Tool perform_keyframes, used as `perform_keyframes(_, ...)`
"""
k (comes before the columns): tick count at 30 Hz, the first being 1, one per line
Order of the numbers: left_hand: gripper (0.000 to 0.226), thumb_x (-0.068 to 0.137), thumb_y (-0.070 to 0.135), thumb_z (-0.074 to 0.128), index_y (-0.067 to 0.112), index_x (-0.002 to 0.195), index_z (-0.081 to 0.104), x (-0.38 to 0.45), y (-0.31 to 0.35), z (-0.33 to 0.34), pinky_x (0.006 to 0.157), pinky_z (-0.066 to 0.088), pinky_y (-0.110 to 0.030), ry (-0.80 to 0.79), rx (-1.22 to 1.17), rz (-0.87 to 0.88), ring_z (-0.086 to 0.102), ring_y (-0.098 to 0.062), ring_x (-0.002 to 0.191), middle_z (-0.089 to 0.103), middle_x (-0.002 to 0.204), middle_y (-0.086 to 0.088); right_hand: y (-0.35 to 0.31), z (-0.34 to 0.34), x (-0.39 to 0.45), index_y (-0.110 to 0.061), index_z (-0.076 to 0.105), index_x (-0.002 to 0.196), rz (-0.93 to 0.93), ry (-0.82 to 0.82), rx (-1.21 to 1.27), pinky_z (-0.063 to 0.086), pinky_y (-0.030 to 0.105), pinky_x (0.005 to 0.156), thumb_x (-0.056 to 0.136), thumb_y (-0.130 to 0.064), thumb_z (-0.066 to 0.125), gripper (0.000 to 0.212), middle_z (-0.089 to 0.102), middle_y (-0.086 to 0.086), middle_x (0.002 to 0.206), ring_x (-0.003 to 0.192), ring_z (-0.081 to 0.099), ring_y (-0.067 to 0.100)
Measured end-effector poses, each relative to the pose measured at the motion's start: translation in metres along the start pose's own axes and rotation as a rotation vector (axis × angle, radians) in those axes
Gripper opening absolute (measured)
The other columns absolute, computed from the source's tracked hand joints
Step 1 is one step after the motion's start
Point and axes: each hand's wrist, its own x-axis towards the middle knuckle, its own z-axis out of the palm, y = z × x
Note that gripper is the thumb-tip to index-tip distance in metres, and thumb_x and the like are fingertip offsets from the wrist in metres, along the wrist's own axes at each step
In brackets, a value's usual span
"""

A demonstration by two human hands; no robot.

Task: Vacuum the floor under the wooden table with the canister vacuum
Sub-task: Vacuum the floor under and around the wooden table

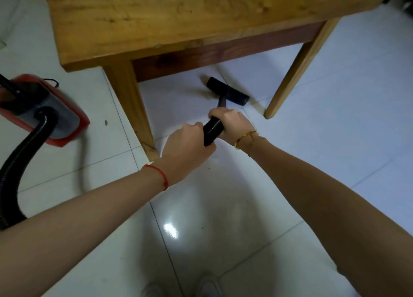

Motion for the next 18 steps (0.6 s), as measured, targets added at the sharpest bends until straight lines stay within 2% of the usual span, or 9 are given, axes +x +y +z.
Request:
perform_keyframes(5, 0.018, 0.086, 0.03, 0.055, 0.017, 0.078, 0.045, -0.028, 0.019, -0.035, 0.044, 0.029, -0.023, -0.084, -0.003, -0.016, 0.043, -0.012, 0.046, 0.048, 0.059, 0.002, -0.023, -0.033, -0.023, -0.008, 0.06, 0.097, 0.012, -0.067, 0.036, 0.043, 0.029, 0.069, 0.086, -0.017, 0.057, 0.015, 0.066, 0.011, 0.096, 0.084, 0.062, 0.032)
perform_keyframes(8, 0.02, 0.085, 0.033, 0.055, 0.015, 0.079, 0.048, -0.045, 0.03, -0.055, 0.042, 0.03, -0.022, -0.148, 0.031, -0.037, 0.043, -0.01, 0.044, 0.048, 0.058, 0.003, -0.035, -0.052, -0.039, -0.009, 0.059, 0.093, 0.037, -0.133, 0.078, 0.049, 0.033, 0.07, 0.085, -0.018, 0.057, 0.013, 0.065, 0.008, 0.093, 0.08, 0.063, 0.03)
perform_keyframes(11, 0.019, 0.083, 0.036, 0.056, 0.018, 0.082, 0.051, -0.062, 0.041, -0.08, 0.048, 0.045, -0.026, -0.253, 0.009, -0.101, 0.054, -0.016, 0.053, 0.054, 0.064, 0.0, -0.05, -0.069, -0.055, -0.009, 0.059, 0.097, 0.049, -0.208, 0.111, 0.051, 0.036, 0.073, 0.086, -0.02, 0.057, 0.016, 0.065, 0.007, 0.096, 0.081, 0.063, 0.03)
perform_keyframes(13, 0.019, 0.082, 0.037, 0.057, 0.019, 0.086, 0.052, -0.074, 0.046, -0.097, 0.054, 0.049, -0.028, -0.312, 0.025, -0.126, 0.058, -0.019, 0.059, 0.056, 0.069, -0.001, -0.061, -0.079, -0.065, -0.009, 0.058, 0.099, 0.052, -0.246, 0.133, 0.052, 0.037, 0.072, 0.085, -0.018, 0.057, 0.016, 0.064, 0.008, 0.099, 0.081, 0.063, 0.031)
perform_keyframes(18, 0.019, 0.083, 0.037, 0.056, 0.02, 0.088, 0.05, -0.101, 0.045, -0.127, 0.052, 0.041, -0.027, -0.39, 0.079, -0.133, 0.057, -0.02, 0.062, 0.059, 0.074, -0.001, -0.092, -0.091, -0.083, -0.01, 0.058, 0.106, 0.071, -0.306, 0.212, 0.052, 0.039, 0.079, 0.085, -0.014, 0.06, 0.022, 0.061, 0.008, 0.111, 0.087, 0.063, 0.031)
